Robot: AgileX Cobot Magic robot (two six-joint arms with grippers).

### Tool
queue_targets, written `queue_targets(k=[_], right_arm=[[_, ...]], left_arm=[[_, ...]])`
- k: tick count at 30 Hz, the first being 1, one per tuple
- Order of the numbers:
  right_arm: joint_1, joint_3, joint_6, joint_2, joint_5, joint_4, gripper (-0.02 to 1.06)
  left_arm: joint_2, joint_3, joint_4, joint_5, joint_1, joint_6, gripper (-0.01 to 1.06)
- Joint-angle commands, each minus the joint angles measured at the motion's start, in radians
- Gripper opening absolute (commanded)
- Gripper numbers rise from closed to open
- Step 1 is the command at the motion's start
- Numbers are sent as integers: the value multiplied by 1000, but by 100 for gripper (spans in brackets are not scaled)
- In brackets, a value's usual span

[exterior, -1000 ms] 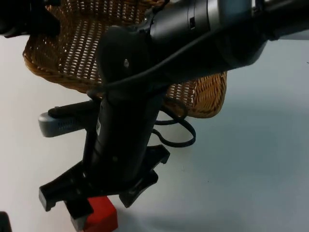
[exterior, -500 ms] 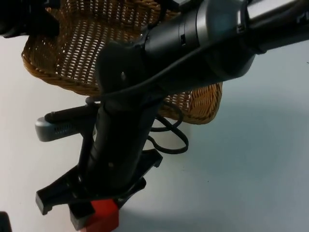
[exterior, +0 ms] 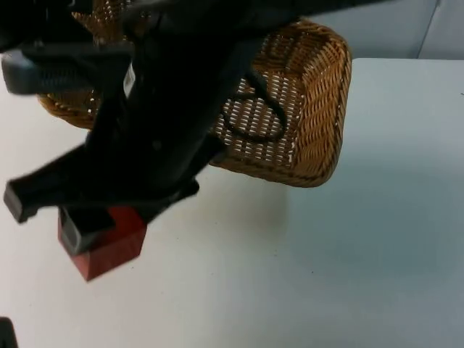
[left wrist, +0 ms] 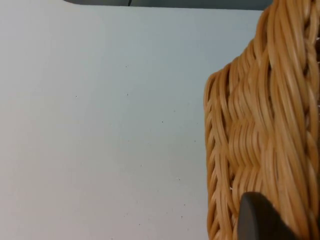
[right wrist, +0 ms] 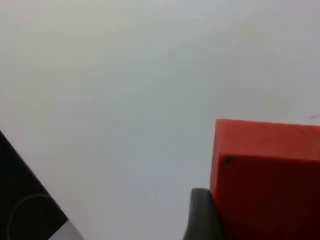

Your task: Pick up the basket with the left hand and place the cube into the basket with the right hand.

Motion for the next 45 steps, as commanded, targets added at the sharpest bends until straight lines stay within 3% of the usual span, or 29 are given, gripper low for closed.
queue_targets(k=[1, 4, 6, 18, 24, 33, 37, 41, 45], right_arm=[[0, -26, 35, -38, 14, -71, 0], [-12, -81, 107, -69, 66, -200, 0], [-27, -105, 115, -74, 99, -220, 0], [-161, -210, 104, -114, 203, -214, 0], [-277, -205, 98, -131, 287, -214, 0], [-371, -155, 70, -126, 305, -214, 0], [-371, -155, 50, -106, 296, -214, 11], [-371, -155, 61, -72, 283, -214, 46], [-371, -155, 74, -53, 278, -208, 54]], left_arm=[[-11, -2, -23, 37, 0, -7, 0], [-11, -2, -16, 47, 0, -7, 0], [-11, -2, -16, 52, 0, -7, 0], [-11, -2, -8, 69, -4, -7, 0], [-11, -2, -5, 71, -4, -7, 0], [-11, -2, 15, 67, -4, -7, 0], [-11, -2, 16, 69, -4, -7, 0], [-11, -2, 17, 76, -4, -7, 0], [-11, -2, 17, 78, -4, -7, 0]])
